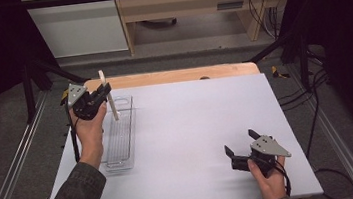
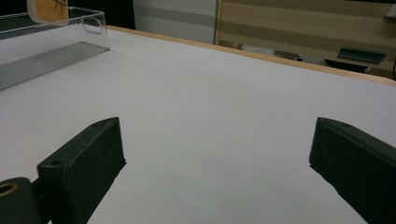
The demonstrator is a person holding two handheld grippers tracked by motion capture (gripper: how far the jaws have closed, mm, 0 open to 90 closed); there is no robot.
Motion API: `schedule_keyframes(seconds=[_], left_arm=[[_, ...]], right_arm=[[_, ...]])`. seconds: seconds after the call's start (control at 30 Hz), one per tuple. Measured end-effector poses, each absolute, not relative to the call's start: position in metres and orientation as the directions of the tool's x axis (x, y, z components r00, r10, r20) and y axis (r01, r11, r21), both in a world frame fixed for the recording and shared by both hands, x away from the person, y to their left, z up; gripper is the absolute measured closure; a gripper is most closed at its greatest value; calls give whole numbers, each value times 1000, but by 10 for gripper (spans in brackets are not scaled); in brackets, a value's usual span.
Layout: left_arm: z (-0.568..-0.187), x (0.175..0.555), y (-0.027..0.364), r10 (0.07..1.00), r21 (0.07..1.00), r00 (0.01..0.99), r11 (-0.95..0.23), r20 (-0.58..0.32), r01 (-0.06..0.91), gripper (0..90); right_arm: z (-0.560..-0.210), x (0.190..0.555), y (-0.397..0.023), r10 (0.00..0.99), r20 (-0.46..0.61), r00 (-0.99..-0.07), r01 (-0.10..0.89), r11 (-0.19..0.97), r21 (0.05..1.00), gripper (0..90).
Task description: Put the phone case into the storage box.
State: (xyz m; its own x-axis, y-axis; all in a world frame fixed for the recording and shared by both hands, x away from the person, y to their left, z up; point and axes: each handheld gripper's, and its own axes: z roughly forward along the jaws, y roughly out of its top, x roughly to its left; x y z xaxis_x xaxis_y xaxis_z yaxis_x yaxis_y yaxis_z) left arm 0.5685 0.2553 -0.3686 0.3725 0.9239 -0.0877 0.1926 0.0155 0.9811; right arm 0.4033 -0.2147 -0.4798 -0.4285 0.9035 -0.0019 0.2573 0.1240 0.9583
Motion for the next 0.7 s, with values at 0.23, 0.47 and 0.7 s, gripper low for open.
schedule_keyframes(seconds=[0.23,0.47,0.7], left_arm=[[-370,584,252,932,981,353,8,-77,194,810],[-373,589,254,941,980,327,16,-82,199,810],[-377,592,253,943,978,326,4,-73,207,810]], right_arm=[[-480,403,-217,906,4,-423,261,117,958,32],[-481,404,-218,906,8,-424,264,115,958,32],[-481,404,-218,905,5,-426,265,119,957,32]])
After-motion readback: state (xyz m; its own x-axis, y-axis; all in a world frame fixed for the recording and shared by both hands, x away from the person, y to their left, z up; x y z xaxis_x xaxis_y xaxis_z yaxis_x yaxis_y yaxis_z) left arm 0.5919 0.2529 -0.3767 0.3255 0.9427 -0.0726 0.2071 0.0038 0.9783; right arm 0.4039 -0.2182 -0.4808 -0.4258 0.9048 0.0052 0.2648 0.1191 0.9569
